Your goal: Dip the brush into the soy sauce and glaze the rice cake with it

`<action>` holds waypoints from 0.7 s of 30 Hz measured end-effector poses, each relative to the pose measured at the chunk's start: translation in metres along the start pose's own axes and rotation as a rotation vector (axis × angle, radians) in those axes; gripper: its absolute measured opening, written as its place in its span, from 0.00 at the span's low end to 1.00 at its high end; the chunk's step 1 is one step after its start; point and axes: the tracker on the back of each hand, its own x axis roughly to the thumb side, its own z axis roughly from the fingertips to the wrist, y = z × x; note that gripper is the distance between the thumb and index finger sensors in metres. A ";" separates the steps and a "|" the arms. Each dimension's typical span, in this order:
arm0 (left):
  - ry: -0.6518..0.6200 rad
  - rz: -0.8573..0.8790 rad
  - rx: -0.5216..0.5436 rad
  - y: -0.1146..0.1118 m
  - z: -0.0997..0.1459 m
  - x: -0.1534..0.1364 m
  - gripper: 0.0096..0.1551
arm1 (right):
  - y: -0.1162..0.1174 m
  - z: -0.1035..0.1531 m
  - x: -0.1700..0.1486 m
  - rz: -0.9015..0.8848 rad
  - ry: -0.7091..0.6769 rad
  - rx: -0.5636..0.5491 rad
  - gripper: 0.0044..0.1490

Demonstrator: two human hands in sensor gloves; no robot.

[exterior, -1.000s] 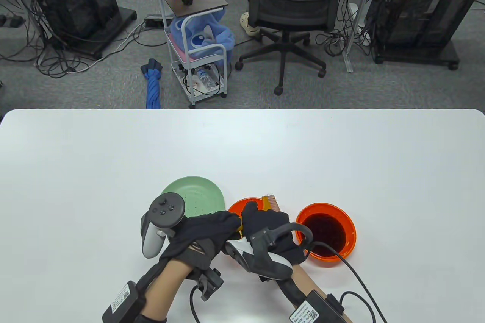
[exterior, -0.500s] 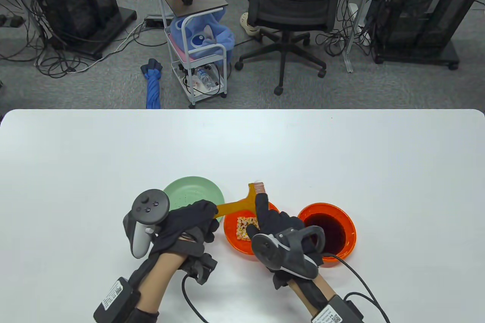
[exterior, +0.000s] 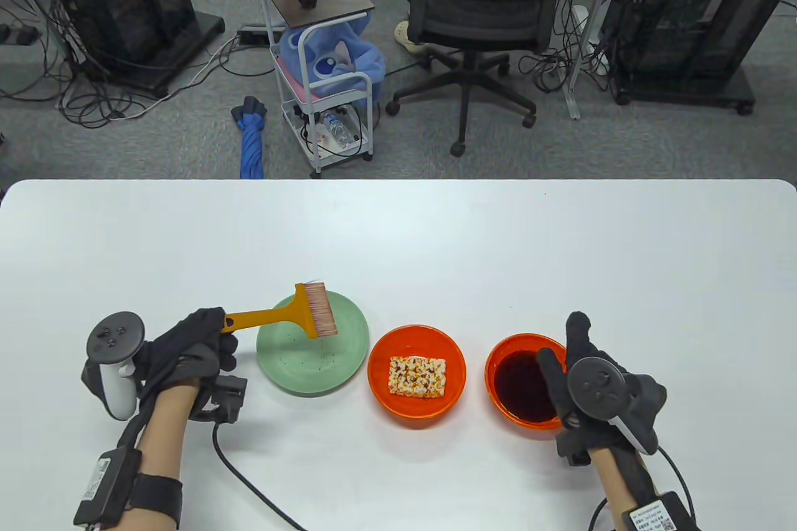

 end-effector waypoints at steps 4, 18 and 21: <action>0.067 0.002 -0.006 0.001 -0.011 -0.027 0.26 | 0.007 -0.002 -0.010 0.023 0.029 0.013 0.48; 0.205 -0.052 0.002 0.002 -0.019 -0.061 0.26 | 0.016 0.000 -0.014 0.054 0.060 0.044 0.47; 0.272 -0.087 -0.066 0.004 -0.019 -0.064 0.32 | 0.016 0.000 -0.015 0.049 0.065 0.049 0.47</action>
